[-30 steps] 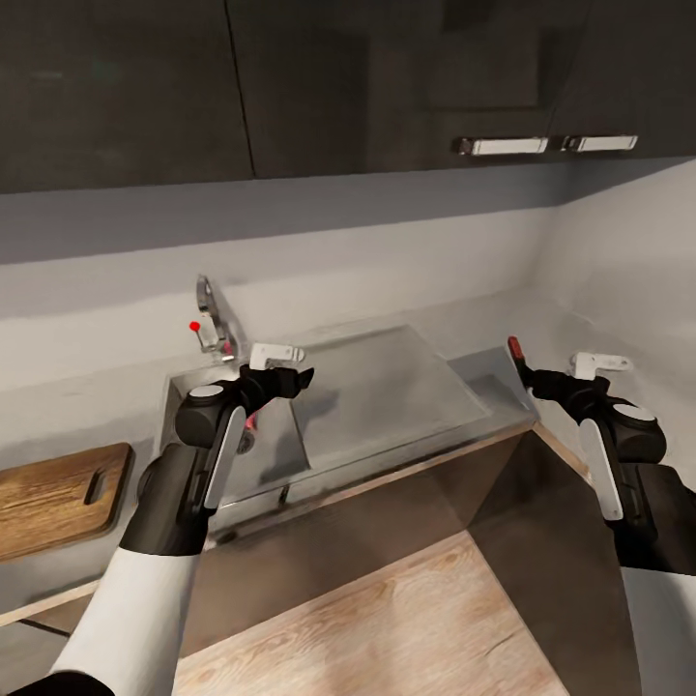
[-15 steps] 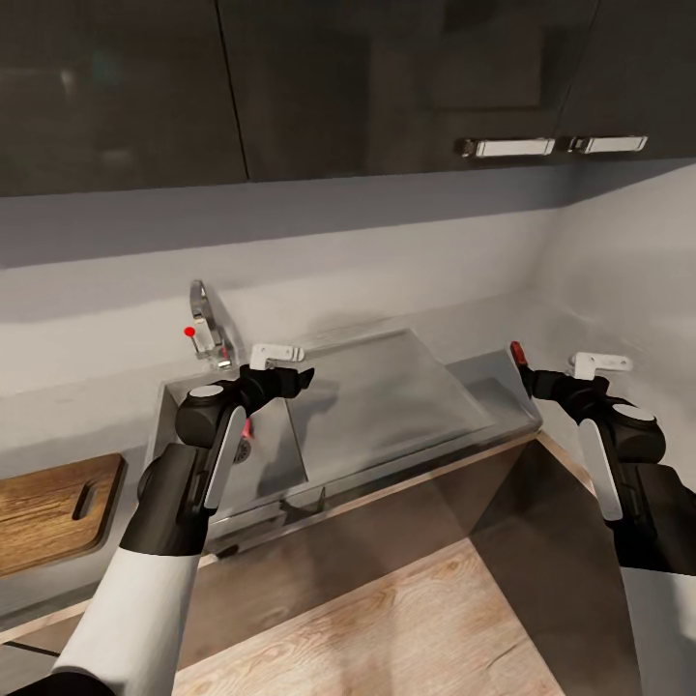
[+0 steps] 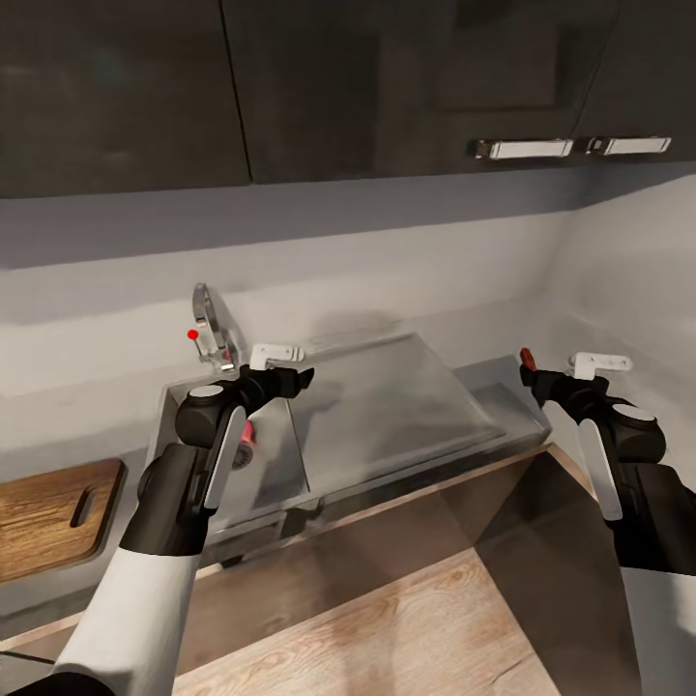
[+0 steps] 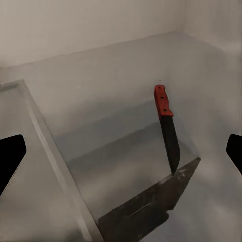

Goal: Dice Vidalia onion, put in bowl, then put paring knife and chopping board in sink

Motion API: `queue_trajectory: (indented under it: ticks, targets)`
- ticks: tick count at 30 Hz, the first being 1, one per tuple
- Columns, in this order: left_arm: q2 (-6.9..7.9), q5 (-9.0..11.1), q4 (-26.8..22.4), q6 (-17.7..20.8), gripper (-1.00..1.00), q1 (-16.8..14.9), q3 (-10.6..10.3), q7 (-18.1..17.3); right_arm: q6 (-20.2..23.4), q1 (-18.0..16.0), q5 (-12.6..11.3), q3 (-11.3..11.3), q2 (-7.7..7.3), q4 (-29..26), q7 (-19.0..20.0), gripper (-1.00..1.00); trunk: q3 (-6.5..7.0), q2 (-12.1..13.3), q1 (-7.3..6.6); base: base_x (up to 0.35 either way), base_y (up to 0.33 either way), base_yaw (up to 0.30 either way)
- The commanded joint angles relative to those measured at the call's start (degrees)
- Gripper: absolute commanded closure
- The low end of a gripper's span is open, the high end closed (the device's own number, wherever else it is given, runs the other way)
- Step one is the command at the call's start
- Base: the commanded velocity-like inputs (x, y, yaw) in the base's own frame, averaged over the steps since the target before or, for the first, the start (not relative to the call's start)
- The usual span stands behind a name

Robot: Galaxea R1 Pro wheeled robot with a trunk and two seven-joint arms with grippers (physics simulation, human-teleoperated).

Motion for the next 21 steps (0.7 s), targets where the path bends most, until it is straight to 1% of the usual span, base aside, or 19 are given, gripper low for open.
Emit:
queue_trajectory:
  ticks: [1, 16, 21]
  targets:
    - [-0.02, 0.0, 0.0, 0.3, -1.00, -0.1, 0.0, -0.2, 0.2, -0.1, -0.6, 0.1, -0.03, -0.1, -0.5, -1.00, -0.11, -0.1, 0.03, 0.012, -0.006, 0.019]
    - [-0.02, 0.0, -0.1, 0.3, -1.00, -0.1, 0.0, -0.2, 0.2, -0.1, -0.6, 0.1, -0.03, -0.1, -0.5, -1.00, -0.11, -0.1, 0.03, 0.002, -0.001, 0.003]
    - [-0.02, 0.0, 0.0, 0.3, -1.00, -0.1, 0.0, -0.1, 0.2, -0.1, -0.6, 0.1, -0.03, -0.1, -0.5, -1.00, -0.11, -0.1, 0.03, 0.173, -0.074, 0.000]
